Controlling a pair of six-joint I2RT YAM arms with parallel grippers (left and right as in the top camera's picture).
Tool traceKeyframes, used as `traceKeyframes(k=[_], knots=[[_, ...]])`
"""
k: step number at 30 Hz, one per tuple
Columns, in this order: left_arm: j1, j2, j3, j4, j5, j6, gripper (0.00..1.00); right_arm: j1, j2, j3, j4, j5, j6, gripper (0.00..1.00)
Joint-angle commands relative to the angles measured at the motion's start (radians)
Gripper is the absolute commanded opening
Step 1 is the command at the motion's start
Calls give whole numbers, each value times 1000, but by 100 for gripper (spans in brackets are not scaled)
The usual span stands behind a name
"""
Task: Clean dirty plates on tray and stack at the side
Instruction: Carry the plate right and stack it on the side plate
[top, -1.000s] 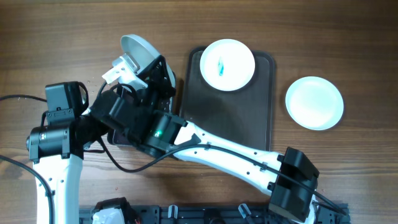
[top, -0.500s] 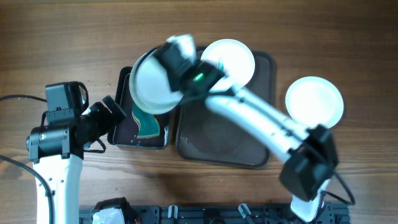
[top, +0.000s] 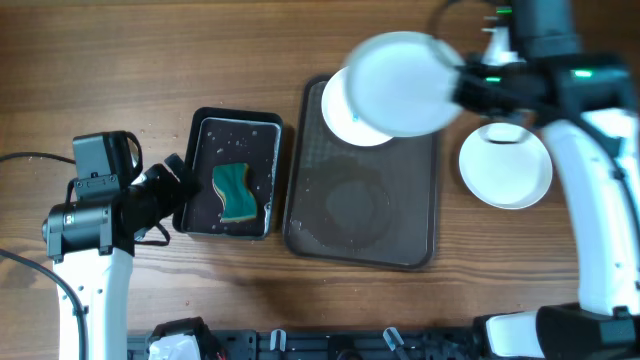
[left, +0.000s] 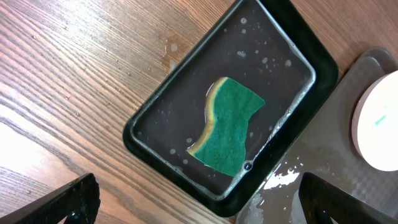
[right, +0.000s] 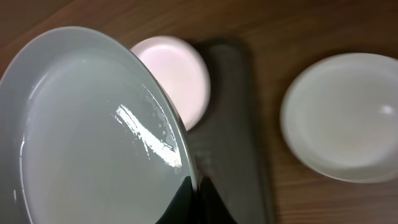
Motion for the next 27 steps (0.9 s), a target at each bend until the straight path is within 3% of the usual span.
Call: traceKeyframes(k=[1,11,14,19,21,22,25,27], knots=[[6,-5,11,0,12,2,100,-213,-18,-113,-21,-20,-88,4],[6,-5,11,0,12,2,100,-625,-18,-644,274,-174,-191,5],[6,-5,11,0,12,2,100,-678,-18,-755,389,-173,-187,4],[6,-5,11,0,12,2,100,-679,-17,-791,492,-172,-159,6],[6,-5,11,0,12,2,100,-679,-19,-789,501,-172,-156,36],[6,-5,11,0,12,2,100,-679,-20,-786,501,-172,-154,43],[6,-5,11,0,12,2,100,-670,-51,-762,458,-173,-158,61],[6,-5,11,0,12,2,100,-641,-108,-751,422,-175,-163,61]])
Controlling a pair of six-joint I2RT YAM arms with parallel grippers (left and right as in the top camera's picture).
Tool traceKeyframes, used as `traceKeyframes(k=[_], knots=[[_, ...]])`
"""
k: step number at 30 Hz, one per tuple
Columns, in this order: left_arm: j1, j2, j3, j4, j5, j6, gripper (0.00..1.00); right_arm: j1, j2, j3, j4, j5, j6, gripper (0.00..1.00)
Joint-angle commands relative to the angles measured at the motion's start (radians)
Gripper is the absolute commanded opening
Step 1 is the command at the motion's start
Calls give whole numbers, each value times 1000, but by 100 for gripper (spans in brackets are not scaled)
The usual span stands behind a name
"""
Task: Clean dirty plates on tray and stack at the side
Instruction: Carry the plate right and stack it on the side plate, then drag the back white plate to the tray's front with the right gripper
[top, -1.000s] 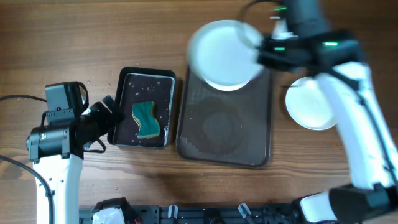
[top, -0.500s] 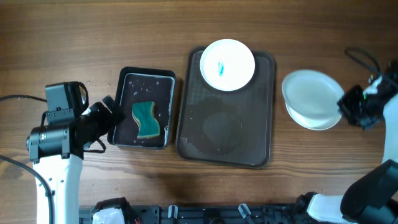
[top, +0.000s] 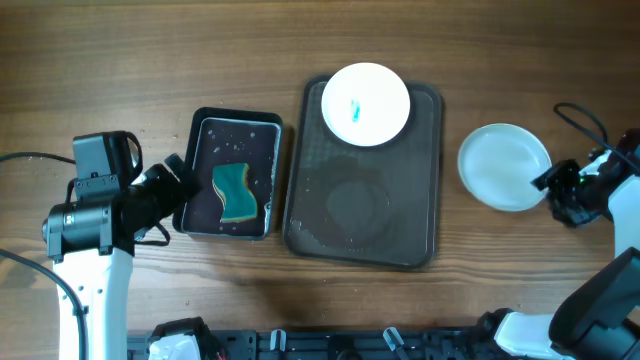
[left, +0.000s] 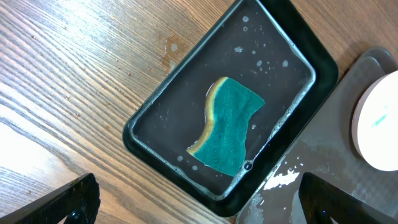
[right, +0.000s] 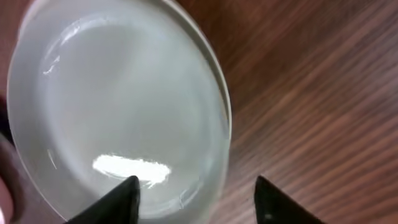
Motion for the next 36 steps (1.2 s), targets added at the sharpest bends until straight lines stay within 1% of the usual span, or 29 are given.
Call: traceKeyframes(k=[1,4,6,9,11,13,16,18,20,23,24,25,26,30,32,33,34,36], knots=[[6,-5,11,0,12,2,100,53,-119,39,-43,-32,-9,61],[6,-5,11,0,12,2,100,161,-257,39,-50,-118,-61,58],[6,-5,11,0,12,2,100,278,-356,40,-48,-150,-82,57],[6,-5,11,0,12,2,100,442,-428,48,-39,-149,-81,55],[6,-5,11,0,12,2,100,576,-431,63,-22,-142,-73,52],[6,-5,11,0,12,2,100,673,-395,90,-9,-114,-71,52],[6,-5,11,0,12,2,100,790,-261,193,-12,26,-84,52],[6,-5,11,0,12,2,100,821,-139,288,-16,100,-113,54],[6,-5,11,0,12,2,100,821,-26,365,-12,140,-120,54],[6,-5,11,0,12,2,100,802,150,438,48,181,-120,54],[6,-5,11,0,12,2,100,793,216,447,87,179,-118,44],[6,-5,11,0,12,2,100,786,262,449,119,173,-119,39],[6,-5,11,0,12,2,100,780,307,449,145,173,-118,38],[6,-5,11,0,12,2,100,761,443,449,217,150,-119,38],[6,-5,11,0,12,2,100,758,483,449,228,136,-117,44],[6,-5,11,0,12,2,100,758,500,449,233,130,-111,44],[6,-5,11,0,12,2,100,758,515,449,238,126,-111,43],[6,-5,11,0,12,2,100,758,525,448,243,121,-111,33]])
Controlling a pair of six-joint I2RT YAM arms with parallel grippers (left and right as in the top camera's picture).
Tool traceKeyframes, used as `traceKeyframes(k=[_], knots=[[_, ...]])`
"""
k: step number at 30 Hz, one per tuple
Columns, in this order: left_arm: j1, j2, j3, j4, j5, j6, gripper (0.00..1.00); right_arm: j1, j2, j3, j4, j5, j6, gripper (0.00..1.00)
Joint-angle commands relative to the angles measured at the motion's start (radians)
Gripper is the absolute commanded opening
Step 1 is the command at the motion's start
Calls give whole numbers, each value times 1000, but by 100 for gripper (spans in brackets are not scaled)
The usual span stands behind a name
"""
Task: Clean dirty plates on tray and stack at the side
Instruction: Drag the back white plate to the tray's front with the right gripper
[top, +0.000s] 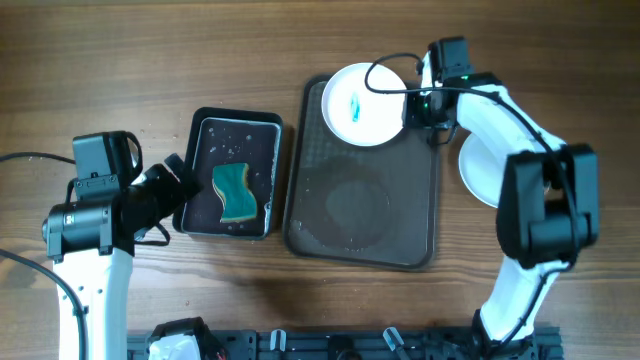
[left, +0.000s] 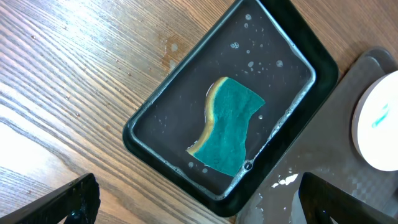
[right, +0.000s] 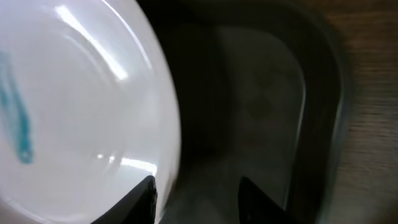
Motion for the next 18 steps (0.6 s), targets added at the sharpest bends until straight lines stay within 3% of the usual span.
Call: traceKeyframes(k=[1,4,11,18], knots=[[6,-5,11,0,12,2,100,0,18,10,17,-19,0,25],[6,-5,11,0,12,2,100,0,18,10,23,-19,2,4],[6,-5,11,0,12,2,100,-2,-42,10,-94,-19,108,4],[6,-5,11,0,12,2,100,2,-289,1,-383,-107,199,4]])
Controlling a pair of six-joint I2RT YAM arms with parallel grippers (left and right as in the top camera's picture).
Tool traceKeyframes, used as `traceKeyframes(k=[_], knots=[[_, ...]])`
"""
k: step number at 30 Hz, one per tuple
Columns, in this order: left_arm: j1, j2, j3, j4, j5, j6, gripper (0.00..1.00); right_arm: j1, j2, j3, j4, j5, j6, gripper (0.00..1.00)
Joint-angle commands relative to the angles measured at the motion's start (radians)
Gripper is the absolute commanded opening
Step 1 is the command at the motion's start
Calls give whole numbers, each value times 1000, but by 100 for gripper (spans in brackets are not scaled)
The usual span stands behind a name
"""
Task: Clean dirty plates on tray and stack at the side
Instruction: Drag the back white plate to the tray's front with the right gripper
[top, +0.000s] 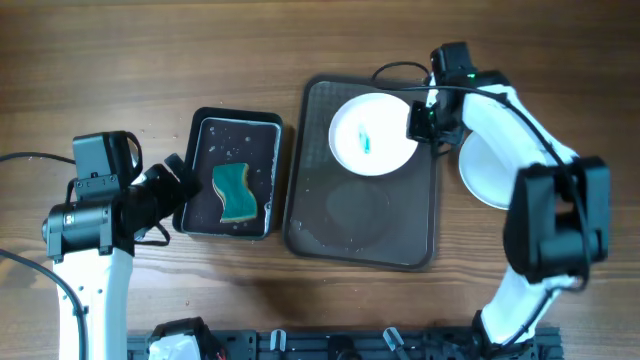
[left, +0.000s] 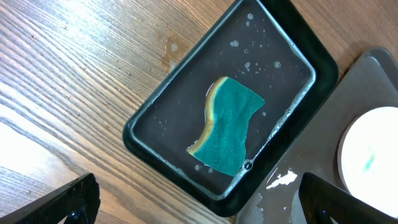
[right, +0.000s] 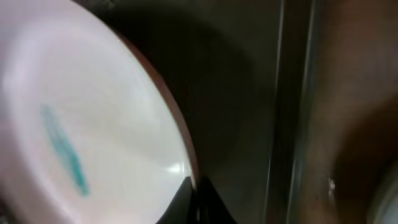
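A white plate with a teal smear (top: 372, 134) is over the far half of the dark tray (top: 340, 235); my right gripper (top: 419, 124) is shut on its right rim. The right wrist view shows that plate (right: 81, 137) tilted, its rim pinched between my fingers (right: 200, 202). A clean white plate stack (top: 483, 175) lies on the wood right of the tray, partly hidden by my right arm. My left gripper (left: 199, 202) hangs open above the near edge of the black basin (left: 155, 121) that holds a green sponge (left: 227, 124) in water.
The black basin (top: 203, 130) sits left of the tray on the wooden table. Water drops lie on the tray's left edge (left: 283, 180). A cable runs over the table's far right. A rail lines the near table edge.
My right gripper, open at the dirty plate's right rim, has shut on that rim. The plate has shifted a little toward the tray's middle and tilted. The left arm has not moved.
My right gripper held a cleaned plate above the tray's far end. Then that plate lay on the stack at the right and the gripper stood open beside it. It then reached the smeared plate's rim, open, and now grips it.
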Motion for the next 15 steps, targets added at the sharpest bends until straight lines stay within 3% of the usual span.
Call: traceKeyframes(k=[1,6,10,15], knots=[[6,-5,11,0,12,2,100,3,-209,-13,-135,-64,86,4],[6,-5,11,0,12,2,100,4,-418,-205,-153,-62,168,4],[6,-5,11,0,12,2,100,16,-565,-447,29,-110,224,4],[6,-5,11,0,12,2,100,48,-584,-634,234,-107,240,4]])
